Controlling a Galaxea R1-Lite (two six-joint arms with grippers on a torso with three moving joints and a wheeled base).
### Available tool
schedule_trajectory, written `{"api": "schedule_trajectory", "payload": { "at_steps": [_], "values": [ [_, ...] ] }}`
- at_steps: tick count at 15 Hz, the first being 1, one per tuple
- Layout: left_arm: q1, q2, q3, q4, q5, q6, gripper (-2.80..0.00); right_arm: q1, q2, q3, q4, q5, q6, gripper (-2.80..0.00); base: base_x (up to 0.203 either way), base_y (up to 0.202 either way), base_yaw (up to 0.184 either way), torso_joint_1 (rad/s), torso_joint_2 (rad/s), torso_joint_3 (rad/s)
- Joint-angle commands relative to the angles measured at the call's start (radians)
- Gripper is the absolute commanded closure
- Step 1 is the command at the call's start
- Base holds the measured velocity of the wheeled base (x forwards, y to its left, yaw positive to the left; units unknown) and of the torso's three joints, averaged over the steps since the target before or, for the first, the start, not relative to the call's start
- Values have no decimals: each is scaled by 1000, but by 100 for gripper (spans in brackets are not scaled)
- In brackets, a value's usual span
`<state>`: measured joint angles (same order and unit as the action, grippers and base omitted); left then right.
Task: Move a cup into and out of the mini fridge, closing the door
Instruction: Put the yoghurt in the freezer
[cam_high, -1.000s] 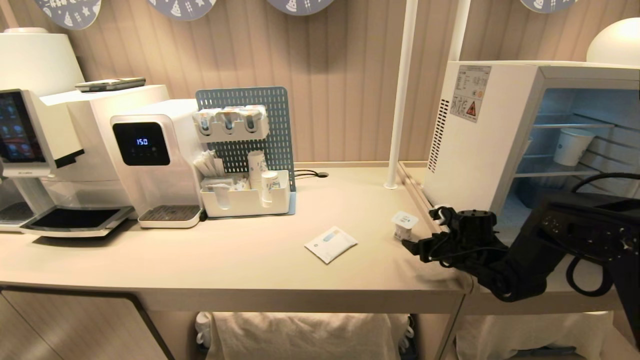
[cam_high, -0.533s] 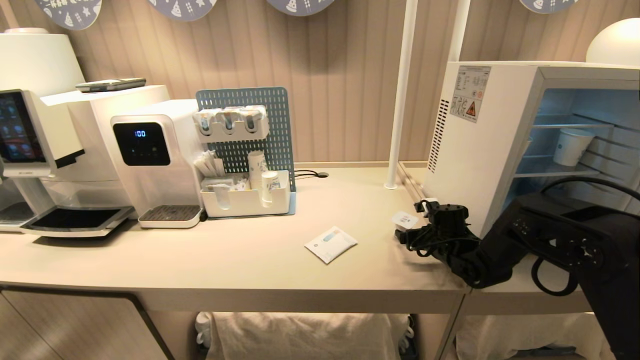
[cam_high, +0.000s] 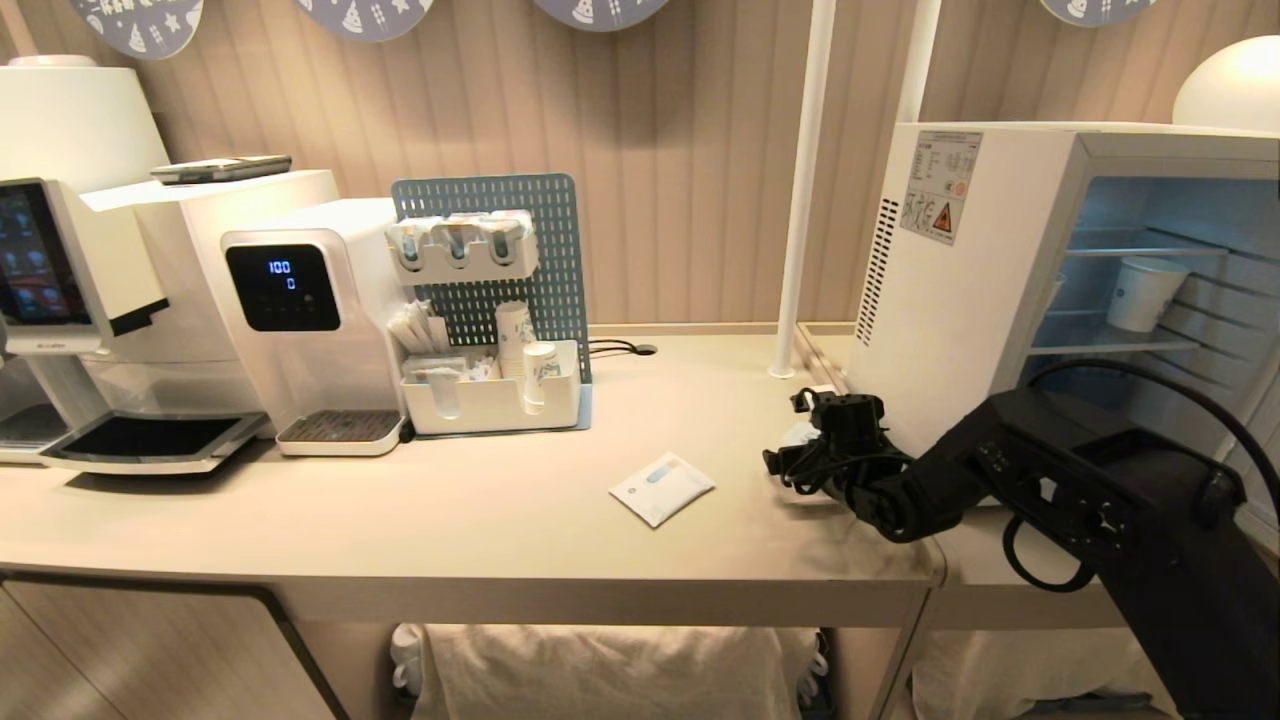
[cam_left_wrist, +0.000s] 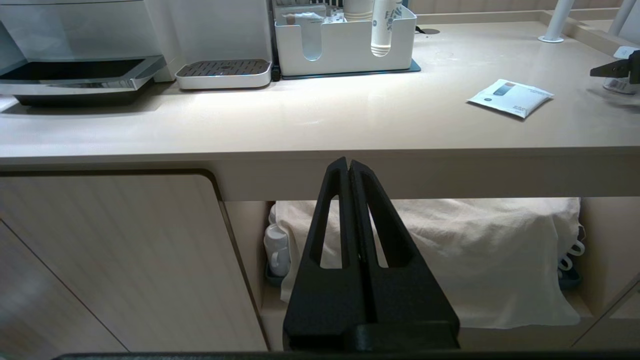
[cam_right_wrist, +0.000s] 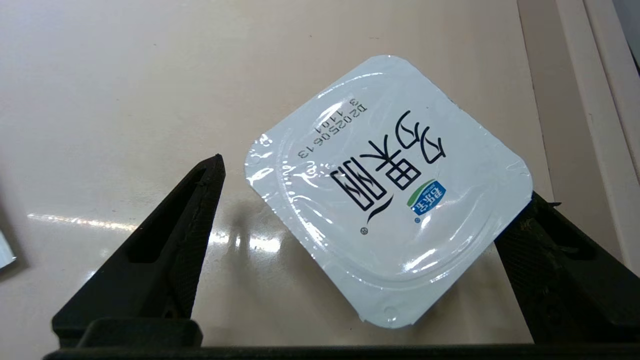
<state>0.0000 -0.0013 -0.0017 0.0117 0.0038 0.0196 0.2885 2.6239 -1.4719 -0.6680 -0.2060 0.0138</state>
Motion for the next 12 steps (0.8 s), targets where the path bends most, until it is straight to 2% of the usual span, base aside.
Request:
{"api": "schedule_trajectory", "payload": {
  "at_steps": [1,4,5,9,12],
  "values": [
    [0,1,0,1,1,0,0,1,12,-23,-1,-7,0,-280,0,0,0,0,0,0],
    [0,1,0,1,1,0,0,0,10,-30,2,-9,0,-280,0,0,0,0,0,0],
    [0,1,0,1,1,0,0,0,8,-33,2,-9,0,0,0,0,0,0,0,0],
    [0,1,0,1,1,0,0,0,1,-32,3,-7,-2,0,0,0,0,0,0,0],
    [0,1,0,1,1,0,0,-3,-43,26,-6,-6,3,0,0,0,0,0,0,0]
  ]
}}
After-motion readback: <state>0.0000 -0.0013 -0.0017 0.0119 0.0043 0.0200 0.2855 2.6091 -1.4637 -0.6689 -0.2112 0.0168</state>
